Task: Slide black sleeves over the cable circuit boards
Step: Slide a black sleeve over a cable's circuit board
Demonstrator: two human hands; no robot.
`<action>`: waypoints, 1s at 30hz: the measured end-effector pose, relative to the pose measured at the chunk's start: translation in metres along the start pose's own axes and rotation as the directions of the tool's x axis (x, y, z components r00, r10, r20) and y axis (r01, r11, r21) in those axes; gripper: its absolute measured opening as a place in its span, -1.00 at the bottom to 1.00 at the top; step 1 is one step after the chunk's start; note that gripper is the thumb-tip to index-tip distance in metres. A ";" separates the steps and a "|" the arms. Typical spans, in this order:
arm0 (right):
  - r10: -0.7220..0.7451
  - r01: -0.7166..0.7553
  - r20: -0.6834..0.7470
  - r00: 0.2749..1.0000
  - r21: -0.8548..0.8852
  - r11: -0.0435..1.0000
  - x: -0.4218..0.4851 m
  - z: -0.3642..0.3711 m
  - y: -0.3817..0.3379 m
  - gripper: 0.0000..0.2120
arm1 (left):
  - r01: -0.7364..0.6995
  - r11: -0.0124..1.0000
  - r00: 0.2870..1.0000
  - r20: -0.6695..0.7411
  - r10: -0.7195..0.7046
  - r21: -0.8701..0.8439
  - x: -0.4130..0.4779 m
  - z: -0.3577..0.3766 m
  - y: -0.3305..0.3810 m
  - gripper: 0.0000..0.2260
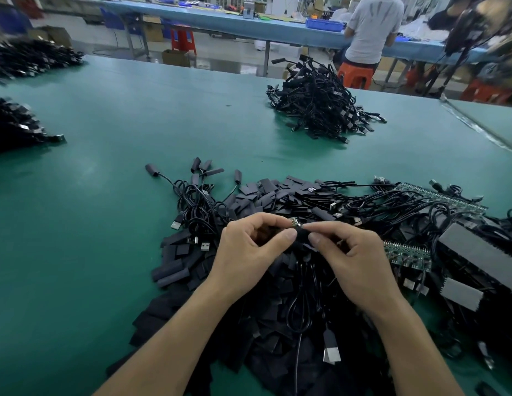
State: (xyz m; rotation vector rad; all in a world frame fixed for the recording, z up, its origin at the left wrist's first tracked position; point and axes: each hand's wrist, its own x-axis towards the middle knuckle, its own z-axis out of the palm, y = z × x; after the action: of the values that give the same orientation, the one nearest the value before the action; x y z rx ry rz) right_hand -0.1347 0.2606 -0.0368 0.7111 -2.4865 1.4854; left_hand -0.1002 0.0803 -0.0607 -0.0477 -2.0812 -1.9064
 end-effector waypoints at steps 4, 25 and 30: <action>0.002 -0.003 0.017 1.000 0.030 1.000 -0.002 0.004 0.001 -0.73 | -0.010 1.000 1.000 0.017 0.010 -0.025 0.002 0.000 -0.004 -0.90; -0.059 0.031 -0.172 0.983 -0.158 0.987 0.001 0.005 0.009 -0.73 | 0.096 0.990 0.995 0.001 -0.096 -0.107 0.004 -0.002 -0.001 -0.83; -0.039 0.018 -0.131 0.991 -0.155 0.988 0.001 0.003 0.010 -0.74 | 0.088 0.994 0.996 0.026 -0.086 -0.068 0.004 -0.001 -0.003 -0.86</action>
State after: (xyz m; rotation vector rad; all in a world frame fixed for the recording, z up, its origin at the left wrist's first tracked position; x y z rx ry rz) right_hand -0.1399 0.2618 -0.0454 0.5971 -2.4461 1.2708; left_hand -0.1042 0.0779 -0.0625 0.0052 -2.0637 -2.0376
